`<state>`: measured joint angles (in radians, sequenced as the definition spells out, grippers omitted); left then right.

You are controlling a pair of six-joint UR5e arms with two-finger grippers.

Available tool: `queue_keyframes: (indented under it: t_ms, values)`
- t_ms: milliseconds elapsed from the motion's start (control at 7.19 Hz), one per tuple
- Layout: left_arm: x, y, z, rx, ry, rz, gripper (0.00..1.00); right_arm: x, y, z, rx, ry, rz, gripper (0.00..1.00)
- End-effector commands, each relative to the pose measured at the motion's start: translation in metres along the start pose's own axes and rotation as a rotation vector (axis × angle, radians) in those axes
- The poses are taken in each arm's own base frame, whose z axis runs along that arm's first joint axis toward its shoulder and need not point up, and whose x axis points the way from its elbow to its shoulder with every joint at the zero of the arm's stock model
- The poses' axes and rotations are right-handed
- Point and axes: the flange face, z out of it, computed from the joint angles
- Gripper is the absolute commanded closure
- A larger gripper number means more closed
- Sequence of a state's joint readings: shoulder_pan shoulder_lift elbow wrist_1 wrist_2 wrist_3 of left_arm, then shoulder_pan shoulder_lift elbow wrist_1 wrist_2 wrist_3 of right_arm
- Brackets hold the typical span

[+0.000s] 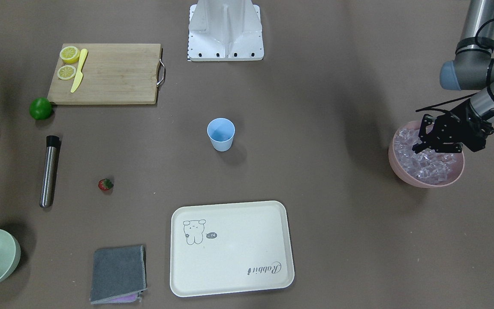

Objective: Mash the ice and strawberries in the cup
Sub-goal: 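Grasp another ice cube with the left gripper and lift it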

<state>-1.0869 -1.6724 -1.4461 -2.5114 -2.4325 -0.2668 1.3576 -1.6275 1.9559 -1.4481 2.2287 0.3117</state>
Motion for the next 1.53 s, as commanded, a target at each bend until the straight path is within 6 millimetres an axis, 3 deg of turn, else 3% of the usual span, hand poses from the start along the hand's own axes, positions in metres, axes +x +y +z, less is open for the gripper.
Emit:
queue_keyframes:
  t_ms: [0,974,1252,1391]
  values:
    - [-0.005,0.005,0.005,0.004,-0.055,-0.014,0.03,0.000,0.001,0.001,-0.004,-0.007,0.016,0.00]
    - [-0.004,0.024,0.014,-0.012,-0.094,-0.010,0.06,-0.002,-0.001,-0.001,0.001,-0.009,0.012,0.00]
    - [-0.002,0.025,0.016,-0.015,-0.091,-0.003,0.15,-0.003,0.001,-0.003,0.003,-0.009,0.012,0.00]
    - [-0.003,0.028,0.016,-0.017,-0.093,-0.001,0.49,-0.003,0.001,-0.003,0.002,-0.009,0.013,0.00]
